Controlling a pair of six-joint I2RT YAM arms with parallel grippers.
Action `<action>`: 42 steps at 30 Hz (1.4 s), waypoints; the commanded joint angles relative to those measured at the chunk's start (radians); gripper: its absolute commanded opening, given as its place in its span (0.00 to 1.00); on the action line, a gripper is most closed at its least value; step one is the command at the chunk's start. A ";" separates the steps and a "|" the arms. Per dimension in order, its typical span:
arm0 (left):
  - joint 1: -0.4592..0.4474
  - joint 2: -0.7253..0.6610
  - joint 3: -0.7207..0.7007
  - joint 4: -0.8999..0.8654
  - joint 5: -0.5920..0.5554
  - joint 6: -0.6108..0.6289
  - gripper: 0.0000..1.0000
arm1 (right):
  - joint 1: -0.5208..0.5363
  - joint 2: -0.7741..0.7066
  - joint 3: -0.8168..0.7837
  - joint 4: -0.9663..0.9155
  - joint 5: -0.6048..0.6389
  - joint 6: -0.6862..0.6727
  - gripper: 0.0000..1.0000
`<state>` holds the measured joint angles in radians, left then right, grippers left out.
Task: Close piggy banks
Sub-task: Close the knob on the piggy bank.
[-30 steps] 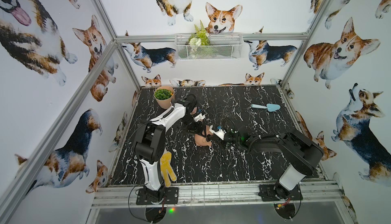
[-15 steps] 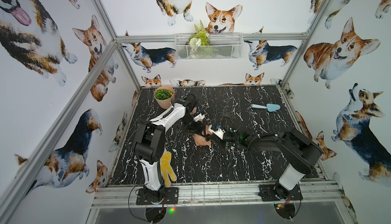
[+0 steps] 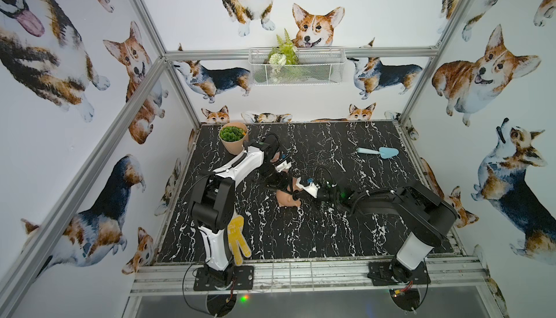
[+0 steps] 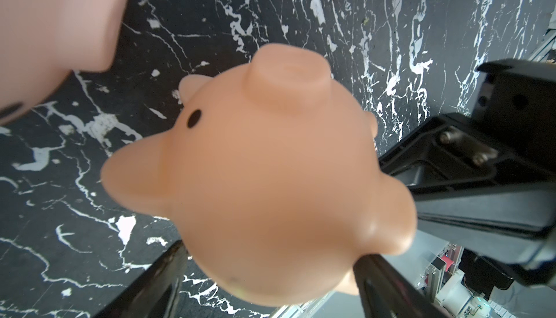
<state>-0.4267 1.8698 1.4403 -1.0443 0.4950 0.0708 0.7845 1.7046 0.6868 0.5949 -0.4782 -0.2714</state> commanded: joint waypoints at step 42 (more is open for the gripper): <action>-0.011 0.012 -0.009 -0.017 0.068 0.006 0.86 | 0.000 0.021 0.004 0.009 -0.018 -0.016 0.00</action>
<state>-0.4309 1.8736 1.4338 -1.0637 0.5179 0.0628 0.7818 1.7092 0.6914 0.5617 -0.4751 -0.3115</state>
